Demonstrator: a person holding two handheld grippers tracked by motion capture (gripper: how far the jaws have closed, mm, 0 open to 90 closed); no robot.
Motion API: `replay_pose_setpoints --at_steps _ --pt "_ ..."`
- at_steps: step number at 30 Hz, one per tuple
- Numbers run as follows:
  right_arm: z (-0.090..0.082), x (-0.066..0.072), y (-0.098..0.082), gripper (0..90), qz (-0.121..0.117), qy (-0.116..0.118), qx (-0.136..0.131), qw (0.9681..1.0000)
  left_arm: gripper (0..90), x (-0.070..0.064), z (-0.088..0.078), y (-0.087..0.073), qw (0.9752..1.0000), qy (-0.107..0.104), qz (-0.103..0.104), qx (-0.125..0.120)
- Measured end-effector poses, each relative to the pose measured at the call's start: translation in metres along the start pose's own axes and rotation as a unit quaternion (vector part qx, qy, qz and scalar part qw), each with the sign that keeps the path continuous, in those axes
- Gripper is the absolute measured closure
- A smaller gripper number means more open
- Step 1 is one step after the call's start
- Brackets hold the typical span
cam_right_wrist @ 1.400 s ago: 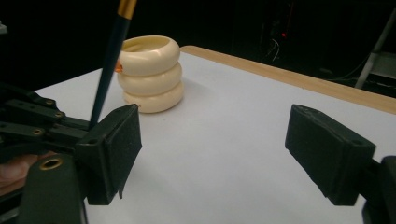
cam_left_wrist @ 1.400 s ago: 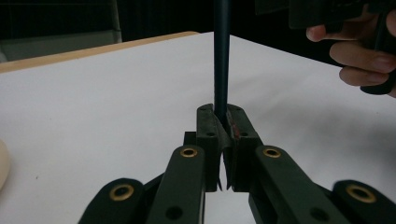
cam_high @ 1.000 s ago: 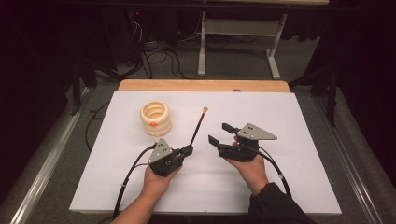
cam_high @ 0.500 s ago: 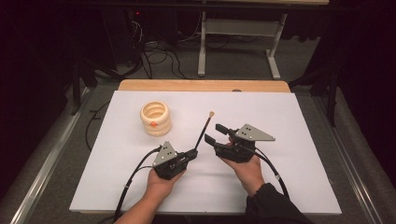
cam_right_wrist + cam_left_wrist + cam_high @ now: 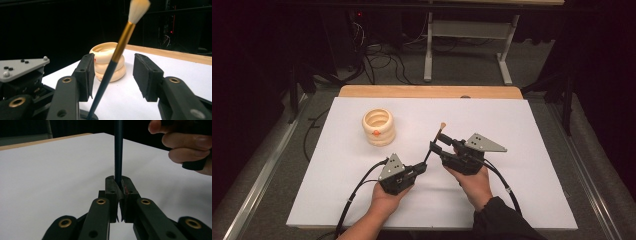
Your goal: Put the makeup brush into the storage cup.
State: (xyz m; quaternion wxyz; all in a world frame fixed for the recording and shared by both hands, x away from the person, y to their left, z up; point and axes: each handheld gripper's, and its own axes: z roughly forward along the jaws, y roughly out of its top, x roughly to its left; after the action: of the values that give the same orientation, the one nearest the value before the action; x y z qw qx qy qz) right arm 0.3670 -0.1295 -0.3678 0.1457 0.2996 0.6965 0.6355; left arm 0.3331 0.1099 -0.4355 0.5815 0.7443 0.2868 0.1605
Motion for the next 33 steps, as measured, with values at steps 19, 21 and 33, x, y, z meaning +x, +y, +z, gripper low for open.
replay_pose_setpoints --at_steps 19,21,33 --pt "0.0017 -0.0005 -0.0036 74.7 0.026 0.002 -0.01 0.9996 86.0 -0.0028 0.0009 -0.0002 1.0 -0.001 0.003 0.001" --pt "0.0019 -0.001 -0.0038 75.8 0.028 0.003 -0.012 0.9995 86.0 -0.0028 0.0009 -0.0002 1.0 -0.001 0.003 0.001" --pt "0.0016 -0.0031 -0.0039 79.8 0.039 0.009 -0.013 0.9991 85.9 -0.0037 0.0021 -0.0008 1.0 0.002 0.004 0.003"
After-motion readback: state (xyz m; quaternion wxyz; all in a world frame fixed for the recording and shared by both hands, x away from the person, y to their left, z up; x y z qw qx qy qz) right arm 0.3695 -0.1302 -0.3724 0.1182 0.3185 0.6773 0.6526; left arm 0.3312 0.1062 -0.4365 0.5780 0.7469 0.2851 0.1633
